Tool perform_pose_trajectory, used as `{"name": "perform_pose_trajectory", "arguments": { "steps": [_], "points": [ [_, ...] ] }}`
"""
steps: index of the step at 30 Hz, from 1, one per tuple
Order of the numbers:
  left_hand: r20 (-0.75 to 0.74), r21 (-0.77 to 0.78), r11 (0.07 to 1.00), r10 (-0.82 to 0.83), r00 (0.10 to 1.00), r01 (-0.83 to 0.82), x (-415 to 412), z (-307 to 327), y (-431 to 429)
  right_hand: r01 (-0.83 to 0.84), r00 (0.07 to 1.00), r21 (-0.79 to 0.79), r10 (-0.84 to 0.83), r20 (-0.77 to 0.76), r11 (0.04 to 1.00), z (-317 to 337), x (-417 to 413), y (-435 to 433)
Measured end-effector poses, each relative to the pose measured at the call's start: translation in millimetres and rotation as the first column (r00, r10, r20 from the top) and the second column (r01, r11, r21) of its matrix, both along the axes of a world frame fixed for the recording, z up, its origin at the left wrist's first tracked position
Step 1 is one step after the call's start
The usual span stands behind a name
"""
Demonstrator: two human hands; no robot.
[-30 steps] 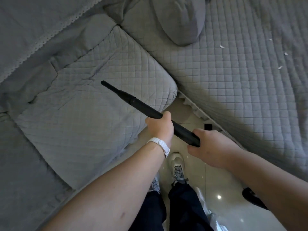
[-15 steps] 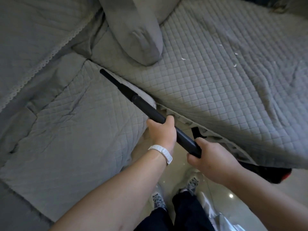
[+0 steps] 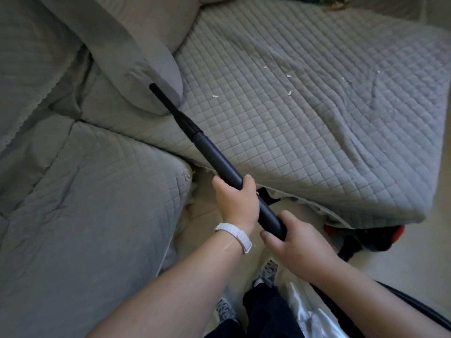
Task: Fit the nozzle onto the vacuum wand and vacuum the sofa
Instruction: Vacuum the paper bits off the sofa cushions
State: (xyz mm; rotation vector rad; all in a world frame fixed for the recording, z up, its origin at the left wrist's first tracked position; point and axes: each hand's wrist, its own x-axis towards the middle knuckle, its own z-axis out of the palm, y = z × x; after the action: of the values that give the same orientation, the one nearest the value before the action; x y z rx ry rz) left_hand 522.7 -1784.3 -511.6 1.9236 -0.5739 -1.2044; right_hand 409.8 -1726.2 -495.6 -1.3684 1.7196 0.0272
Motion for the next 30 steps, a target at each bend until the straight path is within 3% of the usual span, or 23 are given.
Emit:
{"name": "perform_pose_trajectory", "arguments": {
  "steps": [9,13,18,24,30],
  "points": [
    [-0.033,-0.065,0.994,-0.092,0.995,0.089,-77.4,-10.3,-22.1,0.297,0.908,0.103,-0.314,0.278,0.949,-21.1,-47.3,-3.1],
    [-0.039,-0.046,0.993,-0.11,0.993,0.108,-93.5,-18.6,-27.0,0.328,0.883,0.14,-0.356,0.307,0.934,-33.0,-61.2,-3.6],
    [-0.044,-0.033,0.988,-0.153,0.987,0.151,-98.8,-21.0,-24.1,0.377,0.766,0.274,-0.464,0.445,0.885,-40.4,-64.1,1.0],
    [-0.019,-0.065,0.967,-0.249,0.968,0.247,-88.9,-24.9,-22.4,0.434,0.788,0.194,-0.475,0.392,0.88,-50.6,-47.9,10.4],
    [-0.008,-0.007,0.97,-0.243,0.97,0.243,-60.6,-39.5,-24.7,0.418,0.824,0.153,-0.445,0.35,0.895,-67.1,-23.4,12.4]
  ]
}}
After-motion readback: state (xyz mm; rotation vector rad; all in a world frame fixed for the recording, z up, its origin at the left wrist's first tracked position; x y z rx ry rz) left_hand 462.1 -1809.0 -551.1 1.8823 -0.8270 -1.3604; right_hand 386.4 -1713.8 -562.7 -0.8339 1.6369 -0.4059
